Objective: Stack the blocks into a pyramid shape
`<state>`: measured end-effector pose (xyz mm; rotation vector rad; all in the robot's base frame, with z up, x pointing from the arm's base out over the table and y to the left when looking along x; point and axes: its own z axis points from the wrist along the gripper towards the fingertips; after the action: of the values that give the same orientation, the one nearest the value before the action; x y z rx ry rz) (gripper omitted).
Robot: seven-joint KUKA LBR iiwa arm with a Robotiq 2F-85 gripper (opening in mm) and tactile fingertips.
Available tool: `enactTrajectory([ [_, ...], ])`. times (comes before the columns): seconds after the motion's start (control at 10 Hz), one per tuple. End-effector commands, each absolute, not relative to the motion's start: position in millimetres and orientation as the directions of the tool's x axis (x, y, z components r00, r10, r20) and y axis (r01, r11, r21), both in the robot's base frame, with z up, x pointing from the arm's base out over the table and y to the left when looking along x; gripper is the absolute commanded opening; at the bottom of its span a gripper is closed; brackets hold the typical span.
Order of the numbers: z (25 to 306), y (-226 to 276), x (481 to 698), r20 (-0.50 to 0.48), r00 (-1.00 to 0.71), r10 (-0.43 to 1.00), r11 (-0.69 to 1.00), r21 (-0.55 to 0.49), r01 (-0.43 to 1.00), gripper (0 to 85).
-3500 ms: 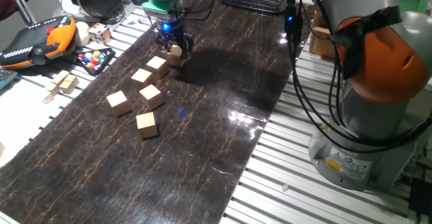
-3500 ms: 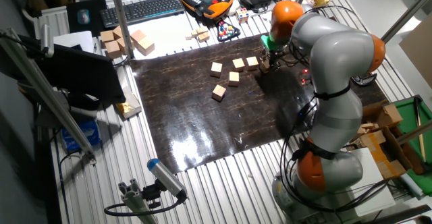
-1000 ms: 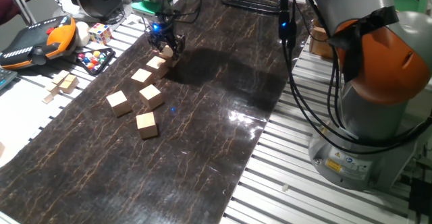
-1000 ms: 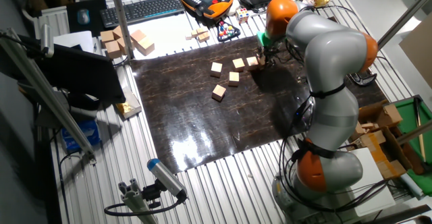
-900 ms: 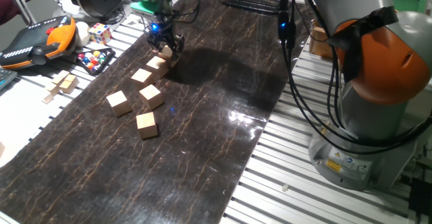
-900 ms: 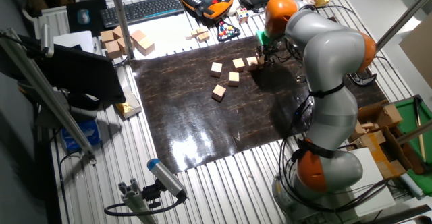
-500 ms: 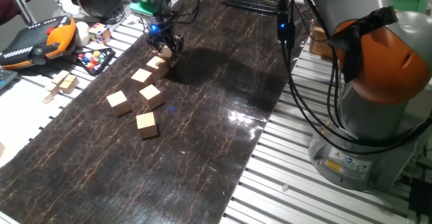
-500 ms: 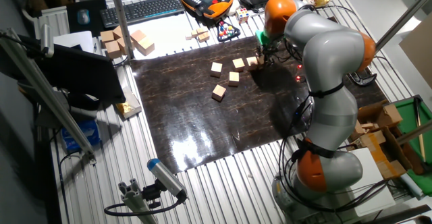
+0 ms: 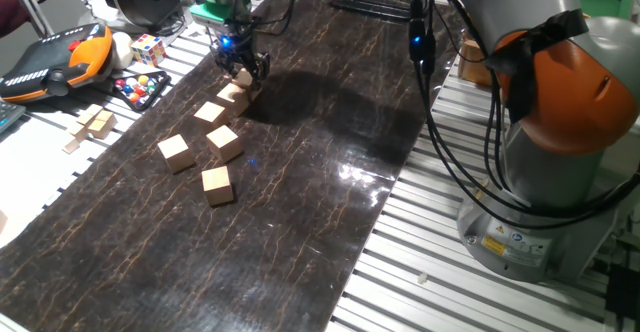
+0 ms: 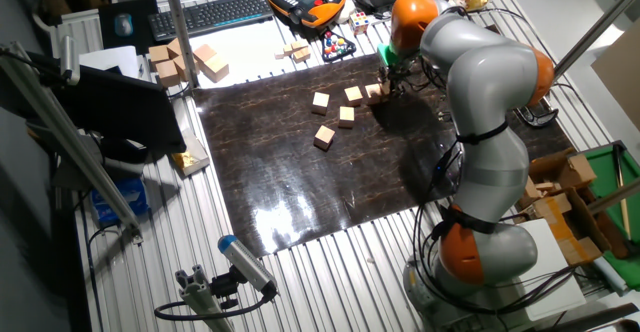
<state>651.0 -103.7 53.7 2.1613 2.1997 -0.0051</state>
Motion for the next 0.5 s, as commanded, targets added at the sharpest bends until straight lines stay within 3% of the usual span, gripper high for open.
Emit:
enactTrajectory([
  [0.0,53.2,-103.6,651.4,-0.042,-0.020,0.999,0.022,0.039,0.999,0.7],
  [0.4,52.7,-102.7,652.7,-0.044,-0.025,0.999,0.027,0.042,0.999,0.7],
])
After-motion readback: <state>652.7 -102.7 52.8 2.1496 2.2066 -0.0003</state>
